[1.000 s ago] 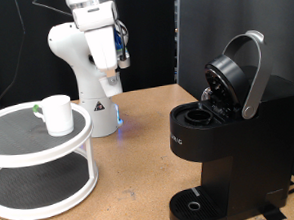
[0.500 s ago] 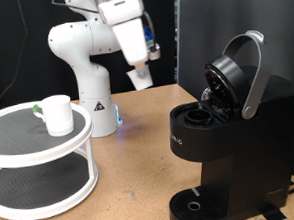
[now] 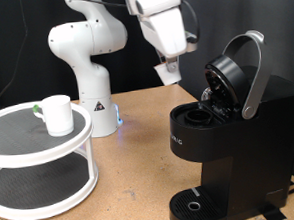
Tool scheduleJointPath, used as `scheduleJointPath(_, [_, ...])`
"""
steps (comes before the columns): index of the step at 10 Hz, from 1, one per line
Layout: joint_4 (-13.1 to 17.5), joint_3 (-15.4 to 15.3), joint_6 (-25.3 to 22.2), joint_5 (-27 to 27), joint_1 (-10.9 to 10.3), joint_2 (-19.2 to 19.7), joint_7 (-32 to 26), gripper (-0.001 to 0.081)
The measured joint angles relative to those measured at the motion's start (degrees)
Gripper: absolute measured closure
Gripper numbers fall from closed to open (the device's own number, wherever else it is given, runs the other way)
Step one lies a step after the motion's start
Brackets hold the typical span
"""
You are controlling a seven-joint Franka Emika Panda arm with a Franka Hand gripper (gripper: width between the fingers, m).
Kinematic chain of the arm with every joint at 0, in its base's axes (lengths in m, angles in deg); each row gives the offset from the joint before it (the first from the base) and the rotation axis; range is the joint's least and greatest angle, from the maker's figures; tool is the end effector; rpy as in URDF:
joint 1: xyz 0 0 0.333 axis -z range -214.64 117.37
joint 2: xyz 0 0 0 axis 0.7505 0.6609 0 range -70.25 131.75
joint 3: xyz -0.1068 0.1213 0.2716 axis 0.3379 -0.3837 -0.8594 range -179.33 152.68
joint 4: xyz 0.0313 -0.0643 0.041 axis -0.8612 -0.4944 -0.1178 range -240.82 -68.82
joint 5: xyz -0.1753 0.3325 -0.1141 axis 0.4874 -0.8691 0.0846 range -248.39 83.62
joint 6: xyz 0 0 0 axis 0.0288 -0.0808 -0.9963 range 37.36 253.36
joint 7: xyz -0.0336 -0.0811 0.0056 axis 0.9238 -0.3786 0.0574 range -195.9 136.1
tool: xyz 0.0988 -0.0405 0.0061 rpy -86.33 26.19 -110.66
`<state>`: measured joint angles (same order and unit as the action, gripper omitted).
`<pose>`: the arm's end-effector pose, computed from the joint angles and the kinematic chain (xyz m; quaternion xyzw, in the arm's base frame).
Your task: Make a cup of coffee with the keurig machine
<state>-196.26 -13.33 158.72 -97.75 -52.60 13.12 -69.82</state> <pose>0.4658 0.0450 0.4849 -0.9405 -0.3133 -0.0905 0.0957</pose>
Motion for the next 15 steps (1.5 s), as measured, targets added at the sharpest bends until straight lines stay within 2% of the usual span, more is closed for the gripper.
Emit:
scheduleJointPath(3, [6.0,-1.2,-0.9,-0.4,-1.1,5.1,0.1,0.045])
scheduleJointPath(6, [11.9,-2.3,-1.7,-0.4,-1.1,10.4,0.9,0.045])
scheduleJointPath(8, [12.8,-2.1,-1.8,-0.4,-1.0,11.6,-0.4,0.045])
scheduleJointPath(11, [12.7,-1.0,-3.9,-1.1,-0.6,11.3,-3.8,0.045])
scheduleJointPath(13, [12.8,-0.7,-4.1,-1.2,-0.5,11.2,-2.4,0.045])
scheduleJointPath(15, [12.8,-0.7,-4.1,-0.3,-0.5,11.1,1.8,0.045])
